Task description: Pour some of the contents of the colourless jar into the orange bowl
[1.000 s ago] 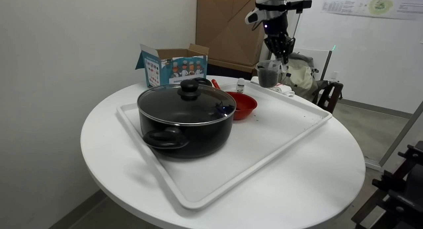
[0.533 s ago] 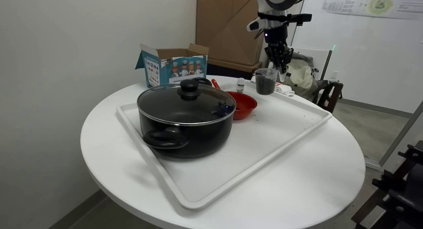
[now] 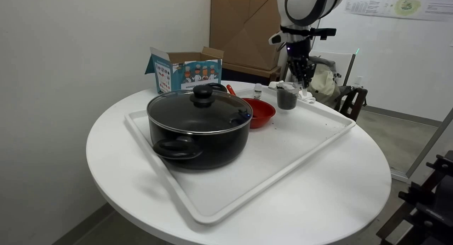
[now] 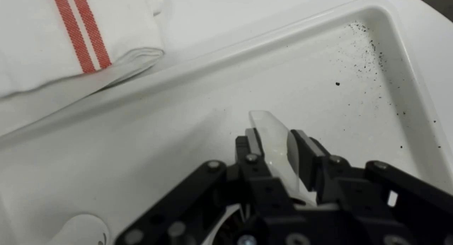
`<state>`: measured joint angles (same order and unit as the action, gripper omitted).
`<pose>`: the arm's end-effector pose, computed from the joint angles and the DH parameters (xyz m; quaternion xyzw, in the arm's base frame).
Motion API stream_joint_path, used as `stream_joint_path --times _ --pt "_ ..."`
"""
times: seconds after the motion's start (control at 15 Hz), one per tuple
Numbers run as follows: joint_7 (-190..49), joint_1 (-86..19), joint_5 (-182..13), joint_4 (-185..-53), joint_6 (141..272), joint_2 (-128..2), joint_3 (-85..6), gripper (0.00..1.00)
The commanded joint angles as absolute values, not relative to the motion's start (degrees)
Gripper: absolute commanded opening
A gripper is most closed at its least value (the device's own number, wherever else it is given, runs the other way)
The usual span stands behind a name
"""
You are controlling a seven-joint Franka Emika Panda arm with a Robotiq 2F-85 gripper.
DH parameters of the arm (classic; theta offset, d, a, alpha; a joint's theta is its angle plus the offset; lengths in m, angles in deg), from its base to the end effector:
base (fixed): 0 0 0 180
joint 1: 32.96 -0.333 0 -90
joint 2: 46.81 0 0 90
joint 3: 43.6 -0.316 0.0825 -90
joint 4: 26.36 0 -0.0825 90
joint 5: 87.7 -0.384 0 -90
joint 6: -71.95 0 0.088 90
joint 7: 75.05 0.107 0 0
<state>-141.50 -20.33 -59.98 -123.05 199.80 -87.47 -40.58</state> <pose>0.6338 -0.1892 0.1758 0.7987 0.5639 -0.1886 0.0923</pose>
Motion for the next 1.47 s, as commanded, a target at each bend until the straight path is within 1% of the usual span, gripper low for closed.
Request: stream_joint_path --times 0.0,0.27,0.33,0.4,0.47,0.53,0.73,0.93,1.0,1.4 --pt "-142.8 -20.1 -62.4 -121.9 202.2 -90.0 -40.6 0.12" --pt "-142.1 -20.0 -63.2 -122.3 203.9 -91.1 -40.1 0.12" --pt "-141.6 -20.1 -63.3 -122.3 203.8 -91.0 -39.9 0.19" --pt "-141.8 -20.1 -63.4 -122.4 203.9 -90.8 -39.9 0.52" --pt "-141.9 -20.0 -63.6 -122.5 204.0 -90.6 -39.9 0.53" --pt "-142.0 -19.9 -63.7 -122.6 204.0 -90.4 -40.0 0.58" --pt "-142.5 -19.8 -64.4 -123.6 203.9 -89.0 -40.4 0.81" --pt "-143.1 -20.6 -64.1 -126.4 203.1 -85.4 -40.9 0.99" --pt "-142.8 -21.0 -64.2 -127.2 202.3 -84.0 -41.1 1.0" --pt "-135.4 -26.3 -62.9 -133.6 196.7 -72.4 -40.7 1.0"
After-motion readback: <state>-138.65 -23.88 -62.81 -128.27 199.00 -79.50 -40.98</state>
